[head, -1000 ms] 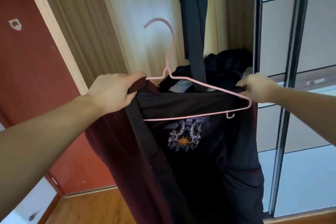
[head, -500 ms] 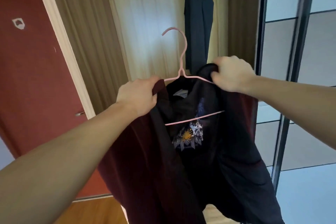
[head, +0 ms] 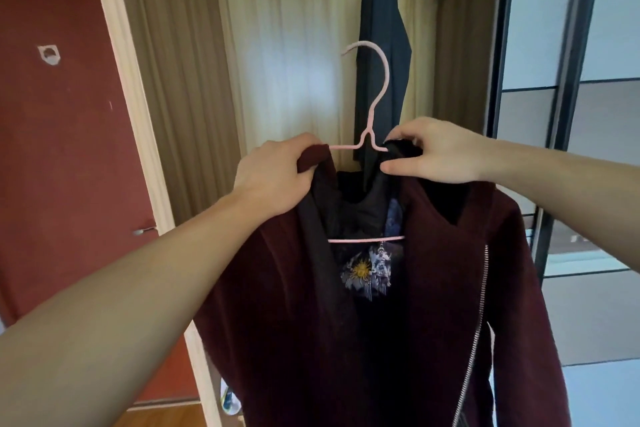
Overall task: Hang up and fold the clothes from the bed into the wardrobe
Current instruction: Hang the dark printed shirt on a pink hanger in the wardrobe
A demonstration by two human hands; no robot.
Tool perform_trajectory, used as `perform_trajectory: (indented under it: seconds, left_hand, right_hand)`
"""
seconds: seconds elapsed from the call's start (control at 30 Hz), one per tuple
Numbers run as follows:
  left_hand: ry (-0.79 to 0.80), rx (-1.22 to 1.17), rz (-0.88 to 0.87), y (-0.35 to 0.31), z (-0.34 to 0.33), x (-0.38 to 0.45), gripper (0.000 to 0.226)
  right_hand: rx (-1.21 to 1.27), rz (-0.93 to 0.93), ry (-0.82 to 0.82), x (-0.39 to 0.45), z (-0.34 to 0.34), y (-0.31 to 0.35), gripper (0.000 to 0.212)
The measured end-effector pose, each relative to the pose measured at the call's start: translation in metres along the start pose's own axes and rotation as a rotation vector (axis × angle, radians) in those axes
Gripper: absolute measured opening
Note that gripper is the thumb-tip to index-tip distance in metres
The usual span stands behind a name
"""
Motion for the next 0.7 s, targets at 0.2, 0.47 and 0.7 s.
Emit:
perform_trajectory:
  seconds: [0.2,0.47,0.7]
  left_hand:
    - [0.052,0.029,-0.144,-0.004,-0.012,0.000,0.026]
    - [0.131,0.080,-0.147,0.042,-0.033,-0.007,0.036]
    - [0.369,0.410,-0.163,0.061,-0.056,-0.014,0.051]
  right_hand:
    - [0.142,-0.045,0.128,0.007,-0.025,0.012,0.037]
    - [0.439,-0.250,0.055,-0.004,-0.036,-0.005,0.046]
    - [0.280,-0.267,0.092,-0.008,-0.039,0.001,0.051]
Point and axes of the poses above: each hand's wrist, its own x-axis towards the middle knuckle, its own z-axis out of the back of the hand, y = z × x, the point moved 10 cm from there along x, towards the middle knuckle, and after that the axes turned 2 degrees about x, right-handed, at the moved point
